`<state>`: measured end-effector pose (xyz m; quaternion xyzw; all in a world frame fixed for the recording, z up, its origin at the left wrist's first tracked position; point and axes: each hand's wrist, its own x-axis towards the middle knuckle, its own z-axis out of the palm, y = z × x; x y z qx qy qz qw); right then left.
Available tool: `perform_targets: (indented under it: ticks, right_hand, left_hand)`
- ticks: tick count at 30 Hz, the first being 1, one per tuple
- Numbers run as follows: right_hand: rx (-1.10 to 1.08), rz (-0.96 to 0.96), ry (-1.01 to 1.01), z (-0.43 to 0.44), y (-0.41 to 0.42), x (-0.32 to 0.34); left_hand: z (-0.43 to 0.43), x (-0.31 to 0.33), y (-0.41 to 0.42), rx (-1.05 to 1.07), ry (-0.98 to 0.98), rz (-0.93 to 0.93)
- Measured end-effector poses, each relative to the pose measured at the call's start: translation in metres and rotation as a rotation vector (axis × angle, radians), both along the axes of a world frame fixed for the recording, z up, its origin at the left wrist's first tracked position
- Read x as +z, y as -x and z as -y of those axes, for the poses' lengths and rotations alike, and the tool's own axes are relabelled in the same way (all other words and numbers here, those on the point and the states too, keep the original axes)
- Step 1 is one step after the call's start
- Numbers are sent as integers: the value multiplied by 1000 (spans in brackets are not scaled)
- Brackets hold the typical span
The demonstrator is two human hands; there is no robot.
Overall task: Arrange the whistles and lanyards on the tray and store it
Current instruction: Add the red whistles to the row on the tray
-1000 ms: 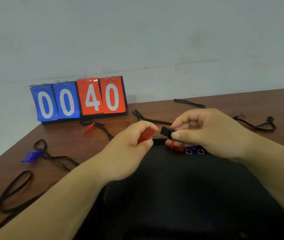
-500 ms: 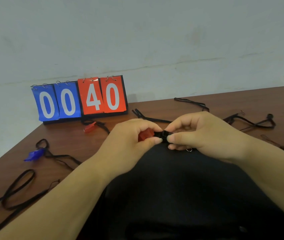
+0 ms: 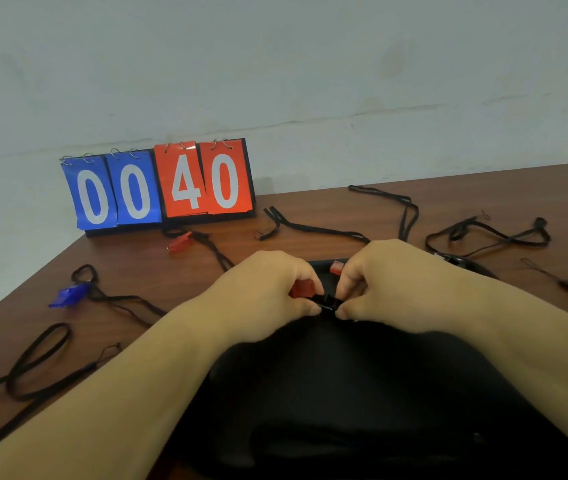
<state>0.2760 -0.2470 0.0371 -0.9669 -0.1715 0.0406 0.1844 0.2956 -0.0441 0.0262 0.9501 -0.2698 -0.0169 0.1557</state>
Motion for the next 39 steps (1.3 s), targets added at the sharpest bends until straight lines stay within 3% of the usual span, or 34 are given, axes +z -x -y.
perform_targets:
  ticks: [5, 14, 24, 39]
  right_hand:
    - [10, 94, 36, 0, -4, -4]
    - [28, 212, 70, 1, -14, -12]
    - [-6, 346, 140, 1, -25, -18]
    - [-61, 314, 82, 5, -35, -21]
  left_hand:
    - [5, 2, -7, 19, -14, 20]
    - [17, 16, -24, 22, -208, 35]
    - [12, 2, -36, 36, -159, 93]
    - [14, -6, -39, 86, -77, 154]
